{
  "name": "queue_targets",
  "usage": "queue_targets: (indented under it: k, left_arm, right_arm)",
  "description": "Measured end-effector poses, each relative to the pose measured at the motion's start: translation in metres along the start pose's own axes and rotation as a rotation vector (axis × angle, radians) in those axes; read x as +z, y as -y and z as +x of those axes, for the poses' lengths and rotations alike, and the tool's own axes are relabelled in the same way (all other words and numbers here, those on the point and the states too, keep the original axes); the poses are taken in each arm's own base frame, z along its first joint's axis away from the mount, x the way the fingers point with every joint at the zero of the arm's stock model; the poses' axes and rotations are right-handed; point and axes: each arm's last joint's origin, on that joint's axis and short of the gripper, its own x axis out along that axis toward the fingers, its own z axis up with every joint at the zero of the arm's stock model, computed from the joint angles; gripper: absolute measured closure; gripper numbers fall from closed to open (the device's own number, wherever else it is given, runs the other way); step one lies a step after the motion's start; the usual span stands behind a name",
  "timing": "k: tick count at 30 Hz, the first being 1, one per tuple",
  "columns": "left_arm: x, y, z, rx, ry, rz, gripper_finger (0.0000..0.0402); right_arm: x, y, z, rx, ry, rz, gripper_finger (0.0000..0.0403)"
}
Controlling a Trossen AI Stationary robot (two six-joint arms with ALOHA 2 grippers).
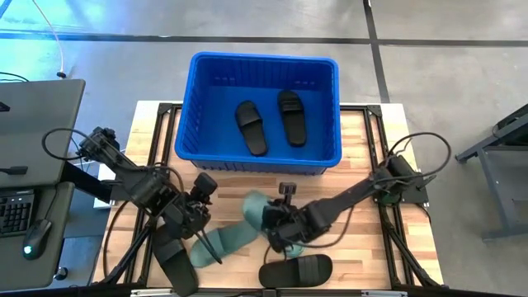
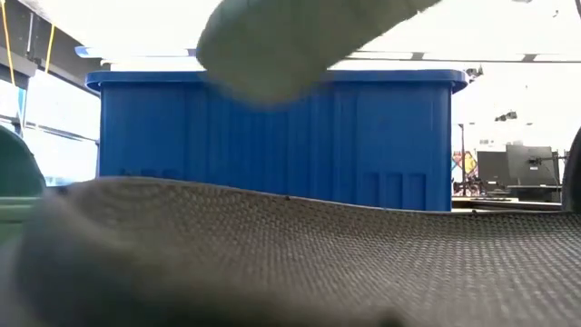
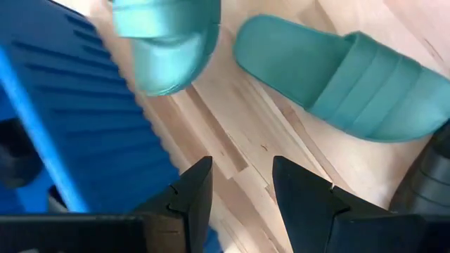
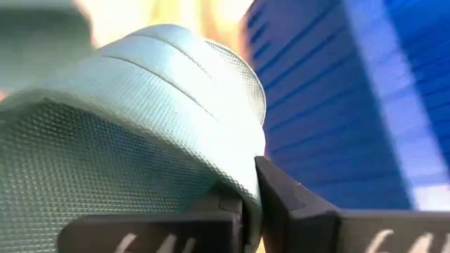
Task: Pick and place slides into bin
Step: Put the green slide into the blue container
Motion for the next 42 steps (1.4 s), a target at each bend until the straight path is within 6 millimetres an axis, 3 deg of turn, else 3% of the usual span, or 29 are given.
queue_targets:
  k: [4,8,11,14,19,24,29,34,37,42]
  left_arm:
    - [0.0,-0.01,-0.023,0.032,0.028,-0.009,0.0263]
    - [-0.003,-0.023,-0.055,0.087,0.076,0.031,0.0263]
    - [-0.007,-0.036,-0.085,0.164,0.146,0.002,0.0263]
    - [-0.014,-0.048,-0.114,0.242,0.237,-0.052,0.0263]
    - [-0.025,-0.063,-0.149,0.36,0.341,-0.084,0.0263]
    - [-0.031,-0.069,-0.162,0.458,0.347,-0.058,0.0263]
    - [-0.031,-0.07,-0.162,0.482,0.329,-0.012,0.0263]
    - [-0.03,-0.069,-0.161,0.482,0.327,-0.01,0.0263]
    - [-0.03,-0.07,-0.161,0.483,0.327,-0.009,0.0263]
    - [-0.03,-0.07,-0.161,0.482,0.327,-0.009,0.0263]
  right_arm:
    - [0.029,0.025,-0.04,-0.258,0.127,-0.056,0.0399]
    - [0.057,0.064,-0.064,-0.563,0.198,-0.064,0.04]
    - [0.075,0.107,-0.068,-0.624,0.187,0.021,0.04]
    - [0.086,0.156,-0.056,-0.597,0.177,0.178,0.0401]
    - [0.086,0.238,-0.002,-0.497,0.147,0.408,0.0402]
    - [0.067,0.292,0.088,-0.398,0.172,0.514,0.0402]
    - [0.039,0.307,0.179,-0.288,0.336,0.586,0.0402]
    - [0.003,0.307,0.244,-0.306,0.404,0.603,0.0402]
    - [-0.014,0.302,0.274,-0.325,0.389,0.61,0.0402]
    - [-0.028,0.295,0.303,-0.283,0.358,0.671,0.0398]
